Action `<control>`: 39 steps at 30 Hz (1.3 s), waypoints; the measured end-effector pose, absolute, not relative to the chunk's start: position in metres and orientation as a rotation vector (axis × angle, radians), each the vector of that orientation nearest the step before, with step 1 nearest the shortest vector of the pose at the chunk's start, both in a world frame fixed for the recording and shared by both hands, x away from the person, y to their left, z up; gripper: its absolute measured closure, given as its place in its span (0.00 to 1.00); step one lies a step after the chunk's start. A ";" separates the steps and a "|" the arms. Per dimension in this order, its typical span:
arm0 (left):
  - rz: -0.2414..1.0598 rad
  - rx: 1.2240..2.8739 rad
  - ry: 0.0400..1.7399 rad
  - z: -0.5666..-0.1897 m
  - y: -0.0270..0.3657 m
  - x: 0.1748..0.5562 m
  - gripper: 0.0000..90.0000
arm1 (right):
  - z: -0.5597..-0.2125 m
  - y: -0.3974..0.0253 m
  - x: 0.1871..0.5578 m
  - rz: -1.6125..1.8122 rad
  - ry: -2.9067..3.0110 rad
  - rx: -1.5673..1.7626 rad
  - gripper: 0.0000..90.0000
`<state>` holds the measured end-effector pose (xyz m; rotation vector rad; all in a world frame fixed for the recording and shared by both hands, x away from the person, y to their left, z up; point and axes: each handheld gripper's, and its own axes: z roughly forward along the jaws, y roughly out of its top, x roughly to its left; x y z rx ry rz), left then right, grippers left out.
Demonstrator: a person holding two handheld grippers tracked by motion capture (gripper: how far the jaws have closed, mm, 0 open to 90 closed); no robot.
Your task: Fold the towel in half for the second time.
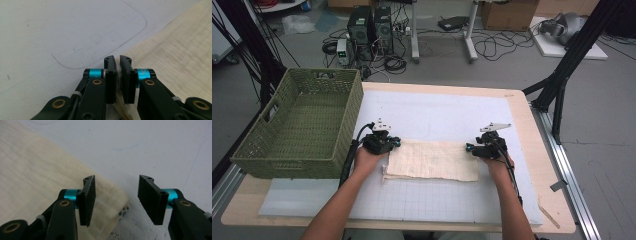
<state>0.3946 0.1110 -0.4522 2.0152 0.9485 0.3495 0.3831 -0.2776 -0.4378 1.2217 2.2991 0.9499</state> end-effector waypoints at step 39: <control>0.355 1.787 0.869 -0.432 0.136 0.350 0.95 | -0.422 -0.276 0.335 1.110 2.246 0.995 0.95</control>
